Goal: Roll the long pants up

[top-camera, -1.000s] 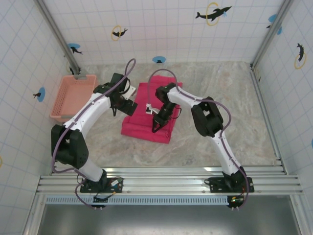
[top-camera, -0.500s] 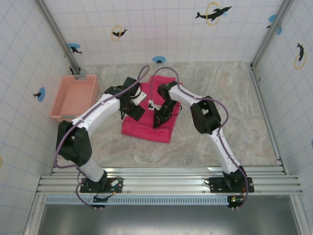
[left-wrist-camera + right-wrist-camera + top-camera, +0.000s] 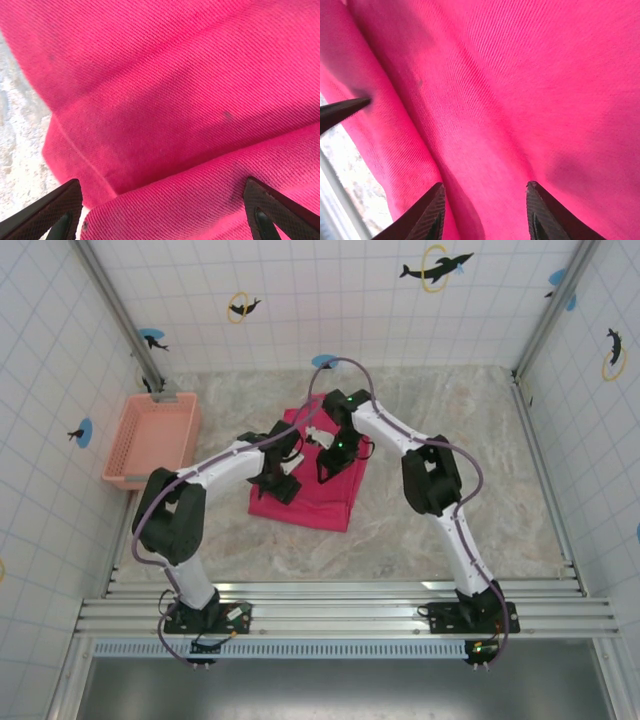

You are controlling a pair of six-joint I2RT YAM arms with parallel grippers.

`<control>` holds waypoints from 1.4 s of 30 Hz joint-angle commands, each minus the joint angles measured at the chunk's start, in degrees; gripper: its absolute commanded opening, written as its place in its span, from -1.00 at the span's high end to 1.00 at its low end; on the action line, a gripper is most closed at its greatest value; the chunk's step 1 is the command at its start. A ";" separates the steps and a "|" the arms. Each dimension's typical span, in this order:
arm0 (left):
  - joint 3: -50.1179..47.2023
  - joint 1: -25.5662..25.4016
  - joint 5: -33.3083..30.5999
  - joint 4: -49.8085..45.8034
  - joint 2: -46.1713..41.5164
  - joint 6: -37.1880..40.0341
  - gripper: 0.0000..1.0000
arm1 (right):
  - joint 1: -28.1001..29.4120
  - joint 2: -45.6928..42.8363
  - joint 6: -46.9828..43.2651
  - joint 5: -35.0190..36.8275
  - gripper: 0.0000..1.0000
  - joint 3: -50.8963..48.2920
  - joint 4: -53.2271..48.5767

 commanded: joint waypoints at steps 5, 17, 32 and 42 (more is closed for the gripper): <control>2.55 0.03 -0.81 2.48 4.99 0.98 -0.72 | 6.17 -21.36 -8.27 13.54 -0.01 -17.87 5.75; 4.09 0.37 2.07 1.62 6.66 3.66 -0.74 | 23.44 -32.11 -7.09 22.92 -0.10 -42.29 23.69; 4.62 1.84 5.02 -0.08 7.65 4.73 -0.74 | 25.63 -23.39 -15.44 36.10 -0.10 -44.10 33.67; 4.60 2.28 6.36 -1.62 6.31 5.60 -0.75 | 24.04 -19.43 -18.47 40.45 -0.05 -45.47 36.78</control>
